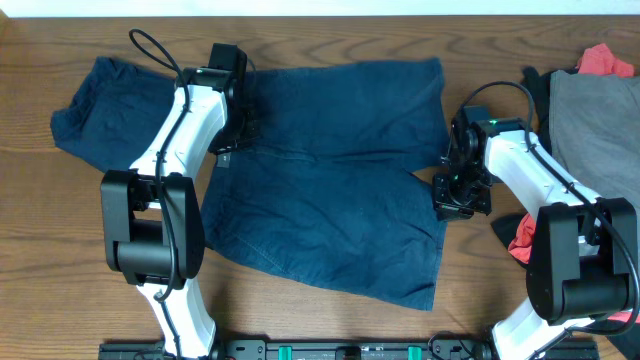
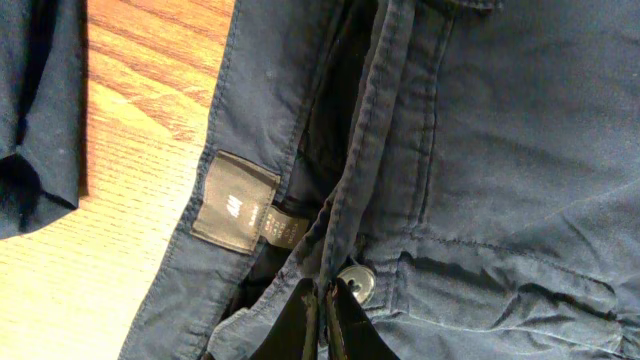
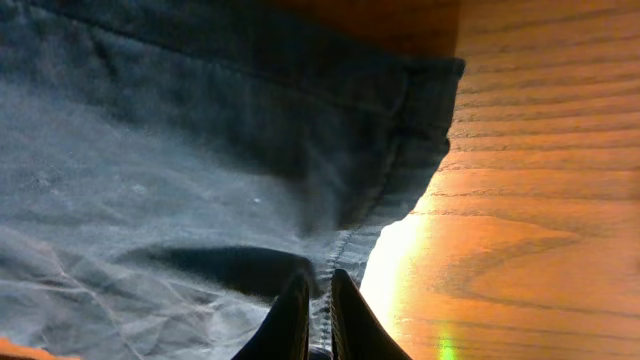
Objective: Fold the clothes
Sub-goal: 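Pull the waistband toward the back with both grippers to straighten the shorts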
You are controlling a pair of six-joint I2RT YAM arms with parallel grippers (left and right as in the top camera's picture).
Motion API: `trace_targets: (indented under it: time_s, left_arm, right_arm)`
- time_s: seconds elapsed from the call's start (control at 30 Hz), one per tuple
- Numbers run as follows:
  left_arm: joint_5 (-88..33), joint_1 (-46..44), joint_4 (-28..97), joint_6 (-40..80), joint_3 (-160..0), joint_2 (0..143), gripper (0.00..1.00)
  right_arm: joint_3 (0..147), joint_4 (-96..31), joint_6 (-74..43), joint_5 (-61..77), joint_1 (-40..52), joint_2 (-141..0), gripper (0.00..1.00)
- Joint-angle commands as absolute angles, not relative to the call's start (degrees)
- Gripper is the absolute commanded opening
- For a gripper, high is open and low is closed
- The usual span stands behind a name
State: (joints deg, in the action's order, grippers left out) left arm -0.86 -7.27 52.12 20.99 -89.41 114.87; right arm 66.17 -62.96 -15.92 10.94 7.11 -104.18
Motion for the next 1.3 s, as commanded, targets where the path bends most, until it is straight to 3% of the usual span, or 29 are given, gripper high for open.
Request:
trace_targets:
  time_s: [0.0,0.37,0.73,1.27]
  left_arm:
    - [0.73,-7.05,52.47,21.08,-89.21,115.11,0.06]
    - [0.71,-7.03,52.73,21.08,-89.19,115.09,0.06]
    - [0.71,-7.03,52.71,21.1,-89.17,115.11,0.07]
    - [0.71,-7.03,52.73,21.1,-89.17,115.11,0.06]
  right_arm:
    - [65.45,-62.5,-18.04,7.57,6.55,-103.61,0.08]
    - [61.06,-58.06,-28.88,-1.06,5.26,-103.61,0.06]
    - [61.06,-49.45,-24.95,1.54,5.91,-103.61,0.07]
    - [61.04,-48.4,-24.93,0.49,6.61,-103.77,0.08]
